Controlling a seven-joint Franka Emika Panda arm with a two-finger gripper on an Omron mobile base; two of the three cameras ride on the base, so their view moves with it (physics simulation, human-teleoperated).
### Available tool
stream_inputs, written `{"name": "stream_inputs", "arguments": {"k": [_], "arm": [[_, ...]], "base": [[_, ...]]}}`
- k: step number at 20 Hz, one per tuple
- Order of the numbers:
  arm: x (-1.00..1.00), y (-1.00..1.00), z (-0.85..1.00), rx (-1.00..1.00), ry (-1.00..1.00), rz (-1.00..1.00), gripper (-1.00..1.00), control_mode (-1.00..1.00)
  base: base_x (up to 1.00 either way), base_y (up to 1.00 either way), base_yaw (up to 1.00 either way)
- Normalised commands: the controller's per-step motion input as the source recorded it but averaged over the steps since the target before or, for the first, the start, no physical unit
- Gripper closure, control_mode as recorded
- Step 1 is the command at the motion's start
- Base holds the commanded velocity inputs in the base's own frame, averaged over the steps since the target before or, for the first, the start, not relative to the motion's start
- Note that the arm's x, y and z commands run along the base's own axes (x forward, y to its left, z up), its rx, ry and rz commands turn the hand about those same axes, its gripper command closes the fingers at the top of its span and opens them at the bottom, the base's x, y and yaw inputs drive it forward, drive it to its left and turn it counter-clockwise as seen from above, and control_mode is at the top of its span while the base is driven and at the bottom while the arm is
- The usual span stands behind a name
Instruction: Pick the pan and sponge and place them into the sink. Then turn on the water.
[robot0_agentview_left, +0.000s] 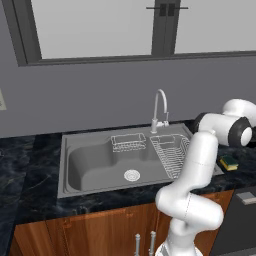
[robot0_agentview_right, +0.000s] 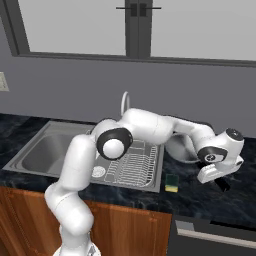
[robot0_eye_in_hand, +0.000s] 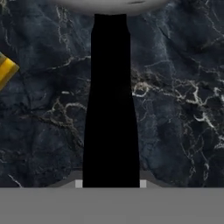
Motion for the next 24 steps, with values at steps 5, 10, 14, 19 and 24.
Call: {"name": "stream_inputs", "arguments": {"k": [5, 10, 14, 19, 24], "arm": [[-0.19, -0.04, 0.33, 0.0, -0.02, 0.21, 1.0, -1.0], [-0.19, -0.04, 0.34, -0.02, -0.03, 0.2, 1.0, -1.0], [-0.24, 0.0, 0.3, -0.04, -0.01, 0.19, 1.0, -1.0], [-0.15, 0.11, 0.21, -0.05, 0.01, 0.18, 1.0, -1.0], [-0.04, 0.23, 0.11, -0.05, 0.0, 0.18, 1.0, -1.0]], "base": [[0.0, 0.0, 0.0], [0.0, 0.0, 0.0], [0.0, 0.0, 0.0], [0.0, 0.0, 0.0], [0.0, 0.0, 0.0]]}}
